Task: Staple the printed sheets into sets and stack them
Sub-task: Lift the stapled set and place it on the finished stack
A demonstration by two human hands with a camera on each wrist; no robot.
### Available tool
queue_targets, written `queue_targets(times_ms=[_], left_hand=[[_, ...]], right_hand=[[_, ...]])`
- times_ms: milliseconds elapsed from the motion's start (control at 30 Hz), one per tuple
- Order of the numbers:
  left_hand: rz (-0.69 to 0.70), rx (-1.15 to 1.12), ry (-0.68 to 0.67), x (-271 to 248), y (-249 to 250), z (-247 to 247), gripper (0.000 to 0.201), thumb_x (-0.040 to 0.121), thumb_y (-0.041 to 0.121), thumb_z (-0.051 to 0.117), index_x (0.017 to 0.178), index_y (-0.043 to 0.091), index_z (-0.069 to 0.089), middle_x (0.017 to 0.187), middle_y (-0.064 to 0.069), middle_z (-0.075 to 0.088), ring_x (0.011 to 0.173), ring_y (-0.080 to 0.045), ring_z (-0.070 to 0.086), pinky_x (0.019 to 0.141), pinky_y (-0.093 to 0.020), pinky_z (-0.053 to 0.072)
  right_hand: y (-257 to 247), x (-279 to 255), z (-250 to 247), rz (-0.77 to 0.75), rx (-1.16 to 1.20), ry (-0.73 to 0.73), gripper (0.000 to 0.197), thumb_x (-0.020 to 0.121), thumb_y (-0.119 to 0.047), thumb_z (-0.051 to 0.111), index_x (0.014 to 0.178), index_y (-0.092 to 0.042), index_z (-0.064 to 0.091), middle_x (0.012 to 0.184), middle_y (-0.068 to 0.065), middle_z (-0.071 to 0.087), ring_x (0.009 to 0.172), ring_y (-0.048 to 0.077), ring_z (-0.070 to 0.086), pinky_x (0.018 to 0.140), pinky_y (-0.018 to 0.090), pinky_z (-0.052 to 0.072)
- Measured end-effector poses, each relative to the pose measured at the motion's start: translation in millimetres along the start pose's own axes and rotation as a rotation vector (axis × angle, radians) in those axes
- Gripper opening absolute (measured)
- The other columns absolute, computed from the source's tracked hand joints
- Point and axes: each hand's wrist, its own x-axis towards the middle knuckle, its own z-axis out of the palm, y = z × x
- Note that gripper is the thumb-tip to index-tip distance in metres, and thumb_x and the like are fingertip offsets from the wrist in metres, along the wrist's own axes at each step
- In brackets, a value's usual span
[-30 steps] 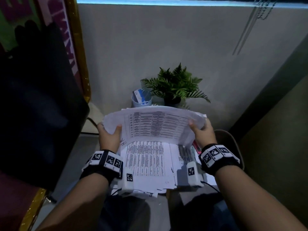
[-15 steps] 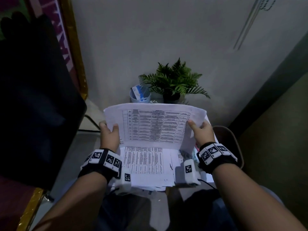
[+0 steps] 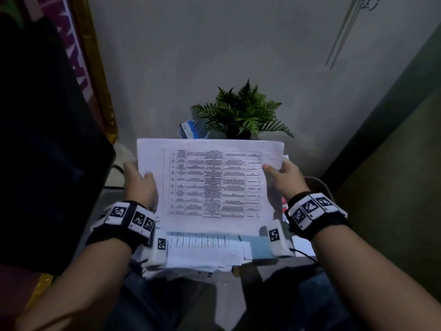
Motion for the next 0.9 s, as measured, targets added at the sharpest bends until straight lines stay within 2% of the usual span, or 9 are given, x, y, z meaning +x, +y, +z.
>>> queue_targets(times_ms=[100, 200, 300, 400, 533, 600, 700, 800, 900], left_hand=[[0.305, 0.344, 0.085, -3, 20, -6, 0.082, 0.079, 0.025, 0.069, 0.146, 0.010, 0.023, 0.151, -0.017, 0.024, 0.140, -0.034, 0.020, 0.114, -0.046, 0.012], [0.633, 0.441, -0.167, -20, 49, 8, 0.066, 0.090, 0.035, 0.057, 0.146, 0.020, 0.026, 0.152, -0.007, 0.028, 0.141, -0.025, 0.021, 0.116, -0.051, 0.005], [0.781, 0.556, -0.383, -37, 66, 36, 0.044, 0.098, 0.034, 0.041, 0.141, 0.030, 0.035, 0.144, 0.005, 0.043, 0.134, -0.016, 0.037, 0.116, -0.046, -0.003], [0.762, 0.445, -0.363, -37, 66, 55, 0.033, 0.099, 0.027, 0.040, 0.131, 0.032, 0.050, 0.128, 0.006, 0.059, 0.118, -0.017, 0.051, 0.114, -0.039, 0.015], [0.693, 0.280, -0.386, -27, 55, 70, 0.033, 0.095, 0.021, 0.049, 0.124, 0.034, 0.059, 0.121, 0.002, 0.064, 0.110, -0.027, 0.056, 0.099, -0.045, 0.041], [0.678, 0.263, -0.401, -22, 48, 75, 0.034, 0.095, 0.020, 0.050, 0.125, 0.032, 0.059, 0.114, -0.001, 0.065, 0.108, -0.029, 0.057, 0.096, -0.045, 0.044], [0.680, 0.238, -0.402, -15, 41, 79, 0.034, 0.095, 0.016, 0.051, 0.127, 0.025, 0.060, 0.093, 0.001, 0.062, 0.094, -0.025, 0.058, 0.087, -0.035, 0.046], [0.682, 0.232, -0.407, -12, 37, 82, 0.034, 0.096, 0.012, 0.050, 0.128, 0.020, 0.059, 0.083, 0.006, 0.054, 0.086, -0.019, 0.056, 0.078, -0.028, 0.043], [0.687, 0.235, -0.413, -12, 34, 84, 0.035, 0.096, 0.011, 0.049, 0.129, 0.020, 0.058, 0.075, 0.012, 0.048, 0.079, -0.016, 0.052, 0.073, -0.025, 0.040]], right_hand=[[-5, -2, 5, 0.026, 0.028, -0.089, 0.011, 0.095, -0.014, 0.054, 0.104, -0.018, 0.060, 0.088, -0.006, 0.067, 0.080, 0.006, 0.064, 0.061, 0.011, 0.048], [-6, -2, 14, 0.082, 0.064, -0.201, 0.017, 0.096, -0.011, 0.053, 0.111, -0.011, 0.060, 0.088, -0.006, 0.068, 0.072, 0.000, 0.064, 0.055, 0.008, 0.047], [-4, 0, 22, 0.122, 0.113, -0.287, 0.022, 0.096, -0.004, 0.049, 0.117, -0.001, 0.058, 0.091, 0.002, 0.070, 0.073, 0.006, 0.070, 0.058, 0.015, 0.052], [-2, 3, 23, 0.150, 0.149, -0.316, 0.021, 0.095, 0.002, 0.047, 0.114, 0.001, 0.057, 0.081, 0.003, 0.070, 0.063, 0.008, 0.070, 0.054, 0.017, 0.053], [8, 20, 20, 0.117, -0.081, -0.319, 0.026, 0.086, -0.023, 0.065, 0.111, -0.015, 0.064, 0.102, 0.004, 0.072, 0.095, 0.019, 0.068, 0.091, 0.042, 0.053], [15, 30, 14, 0.135, -0.109, -0.245, 0.034, 0.078, -0.029, 0.070, 0.109, -0.017, 0.064, 0.103, -0.001, 0.068, 0.096, 0.016, 0.063, 0.090, 0.032, 0.050], [32, 42, -2, 0.150, -0.172, 0.025, 0.029, 0.082, -0.026, 0.068, 0.109, -0.016, 0.060, 0.103, 0.000, 0.058, 0.080, 0.010, 0.057, 0.062, 0.007, 0.044], [62, 52, -12, 0.292, -0.543, 0.063, 0.061, 0.073, -0.047, 0.070, 0.123, -0.018, 0.051, 0.122, 0.008, 0.053, 0.103, 0.022, 0.058, 0.088, 0.024, 0.047], [83, 54, -10, 0.353, -0.861, -0.112, 0.058, 0.078, -0.044, 0.068, 0.121, -0.009, 0.053, 0.117, 0.014, 0.059, 0.103, 0.032, 0.060, 0.087, 0.033, 0.049]])
